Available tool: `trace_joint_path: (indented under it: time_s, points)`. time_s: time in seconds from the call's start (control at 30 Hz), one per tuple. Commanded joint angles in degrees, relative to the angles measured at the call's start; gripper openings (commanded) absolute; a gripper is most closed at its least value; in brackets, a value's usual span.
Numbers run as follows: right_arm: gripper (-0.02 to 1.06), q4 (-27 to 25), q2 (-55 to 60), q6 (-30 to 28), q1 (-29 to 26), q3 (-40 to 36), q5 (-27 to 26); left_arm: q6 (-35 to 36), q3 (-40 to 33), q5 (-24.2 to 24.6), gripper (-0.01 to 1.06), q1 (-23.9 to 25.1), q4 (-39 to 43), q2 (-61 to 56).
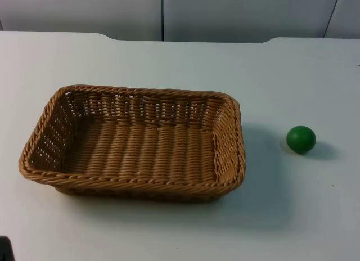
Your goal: Pick up the basket with the left hand and place the ball into the basket with the right hand.
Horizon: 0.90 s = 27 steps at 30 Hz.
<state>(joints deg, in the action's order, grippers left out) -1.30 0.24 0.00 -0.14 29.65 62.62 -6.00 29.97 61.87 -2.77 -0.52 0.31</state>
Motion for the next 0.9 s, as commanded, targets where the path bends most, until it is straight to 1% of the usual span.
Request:
trace_joint_path:
  time_s: [0.0,0.07,0.1,0.17,0.2,0.27,0.3,0.37,0.4,0.47,0.5,0.53,0.57,0.63,0.67,0.83,0.87]
  points:
    - [0.0,-0.28,-0.24,0.0,-0.47,-0.17,-0.29,0.48,-0.03,-0.9,0.0,-0.3,-0.67,-0.31]
    - [0.0,-0.28,-0.24,0.0,-0.47,-0.17,-0.29,0.48,-0.03,-0.9,0.0,-0.3,-3.19,-0.31]
    - [0.0,-0.28,-0.24,0.0,-0.47,-0.17,-0.29,0.48,-0.03,-0.9,0.0,-0.3,-3.19,-0.31]
    - [0.0,-0.28,-0.24,0.0,-0.47,-0.17,-0.29,0.59,0.06,-0.9,0.0,-0.3,-7.44,0.48]
    - [0.0,-0.28,-0.24,0.0,-0.47,-0.17,-0.29,0.59,0.19,-0.9,0.0,-0.3,-10.18,3.54]
    - [0.0,-0.28,-0.24,0.0,-0.47,-0.17,-0.29,0.59,0.79,-0.76,0.0,-0.3,-11.75,7.44]
    - [0.0,-0.28,-0.24,0.0,-0.47,-0.17,-0.29,0.59,0.79,-0.76,0.0,-0.3,-11.75,7.44]
    - [0.0,-0.28,-0.24,0.0,-0.47,-0.17,-0.29,0.59,2.42,-0.88,0.0,-0.3,-13.48,14.76]
    - [0.0,-0.28,-0.24,0.0,-0.47,-0.17,-0.29,0.49,4.03,-1.03,0.0,-0.3,-14.47,20.23]
    - [0.0,-0.28,-0.24,0.0,-0.47,-0.17,-0.29,0.4,5.49,-1.39,0.0,-0.3,-15.64,26.62]
    - [0.0,-0.28,-0.24,0.0,-0.47,-0.17,-0.29,0.4,5.49,-1.39,0.0,-0.3,-15.64,26.62]
    - [0.0,-0.28,-0.24,0.0,-0.47,-0.17,-0.29,0.03,6.55,-1.65,0.0,-0.3,-16.34,30.16]
    - [0.0,-0.28,-0.24,0.0,-0.47,-0.17,-0.29,-1.68,7.82,-2.26,0.0,-0.3,-17.71,36.35]
    - [0.0,-0.28,-0.24,0.0,-0.47,-0.17,-0.29,-3.68,9.48,-3.8,0.0,-0.3,-19.33,43.5]
    - [0.0,-0.28,-0.24,0.0,-0.47,-0.17,-0.29,-3.68,9.48,-3.8,0.0,-0.3,-19.33,43.5]
    - [0.0,-0.28,-0.24,0.0,-0.47,-0.17,-0.29,-11.77,12.08,-9.37,0.0,-0.3,-27.4,60.37]
    - [0.0,-0.28,-0.24,0.0,-0.47,-0.17,-0.29,-11.77,12.08,-9.37,0.0,-0.3,-27.4,60.37]
